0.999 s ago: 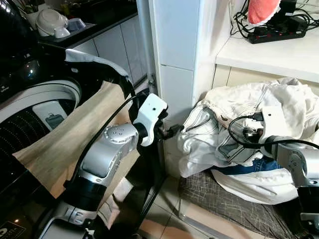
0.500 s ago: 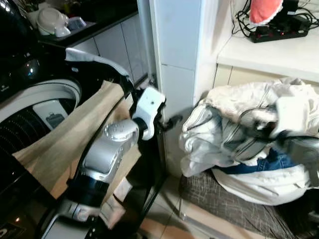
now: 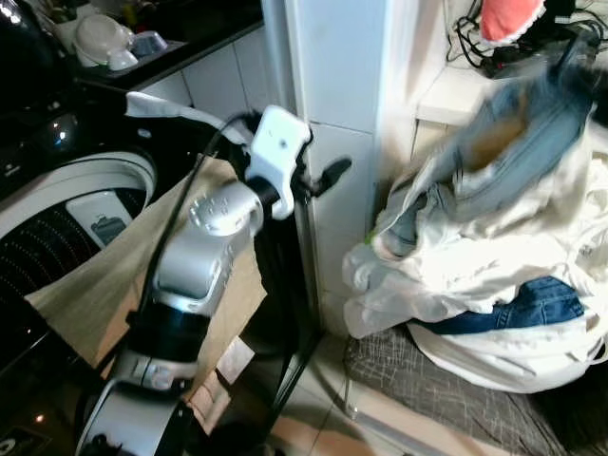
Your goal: Clothes washing
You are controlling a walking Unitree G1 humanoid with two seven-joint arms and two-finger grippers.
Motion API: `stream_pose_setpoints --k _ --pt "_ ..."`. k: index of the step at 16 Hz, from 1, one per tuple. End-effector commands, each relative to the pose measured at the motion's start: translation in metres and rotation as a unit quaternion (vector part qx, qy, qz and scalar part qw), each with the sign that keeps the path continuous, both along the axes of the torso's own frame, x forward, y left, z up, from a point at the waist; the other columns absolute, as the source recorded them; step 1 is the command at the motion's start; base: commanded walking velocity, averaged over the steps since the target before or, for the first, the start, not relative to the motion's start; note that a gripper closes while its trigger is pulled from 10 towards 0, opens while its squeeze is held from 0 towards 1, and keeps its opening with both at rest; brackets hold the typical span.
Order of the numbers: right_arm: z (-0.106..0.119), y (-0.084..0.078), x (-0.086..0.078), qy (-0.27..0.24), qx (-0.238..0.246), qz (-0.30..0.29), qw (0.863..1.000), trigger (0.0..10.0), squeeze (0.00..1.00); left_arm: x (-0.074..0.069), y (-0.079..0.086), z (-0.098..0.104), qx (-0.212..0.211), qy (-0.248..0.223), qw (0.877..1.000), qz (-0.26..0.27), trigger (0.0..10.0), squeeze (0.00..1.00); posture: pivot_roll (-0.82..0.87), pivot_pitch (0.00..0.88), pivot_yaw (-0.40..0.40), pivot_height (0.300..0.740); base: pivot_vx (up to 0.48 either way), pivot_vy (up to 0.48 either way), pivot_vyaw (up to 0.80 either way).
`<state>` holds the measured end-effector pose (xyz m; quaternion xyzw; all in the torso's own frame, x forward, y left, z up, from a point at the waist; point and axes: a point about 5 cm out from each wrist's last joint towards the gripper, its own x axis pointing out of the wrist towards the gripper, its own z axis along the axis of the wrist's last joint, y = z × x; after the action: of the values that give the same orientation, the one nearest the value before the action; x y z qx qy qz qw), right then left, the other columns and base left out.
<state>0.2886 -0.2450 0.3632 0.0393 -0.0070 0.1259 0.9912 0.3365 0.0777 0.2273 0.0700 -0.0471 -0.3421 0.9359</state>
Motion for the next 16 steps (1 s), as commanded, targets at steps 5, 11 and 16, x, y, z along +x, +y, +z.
stream_pose_setpoints --k 5,11,16 --pt "0.041 0.039 0.003 -0.035 0.054 0.158 0.985 0.0 0.0 -0.013 -0.024 0.043 -0.052 -0.051 0.994 -0.083 10.0 1.0 -0.12 0.0 0.099 0.74 0.0 0.0 0.0" --pt "0.028 0.075 0.011 0.01 0.056 0.242 0.969 0.0 0.0 -0.028 -0.039 0.056 -0.137 -0.034 0.979 -0.149 10.0 1.0 -0.11 0.0 0.067 0.74 0.0 0.0 0.0" --pt "0.029 0.085 0.008 0.011 0.067 0.276 0.959 0.0 0.0 -0.032 -0.06 0.029 -0.081 0.018 0.982 -0.172 10.0 1.0 -0.12 0.0 0.066 0.74 0.0 0.0 0.0"
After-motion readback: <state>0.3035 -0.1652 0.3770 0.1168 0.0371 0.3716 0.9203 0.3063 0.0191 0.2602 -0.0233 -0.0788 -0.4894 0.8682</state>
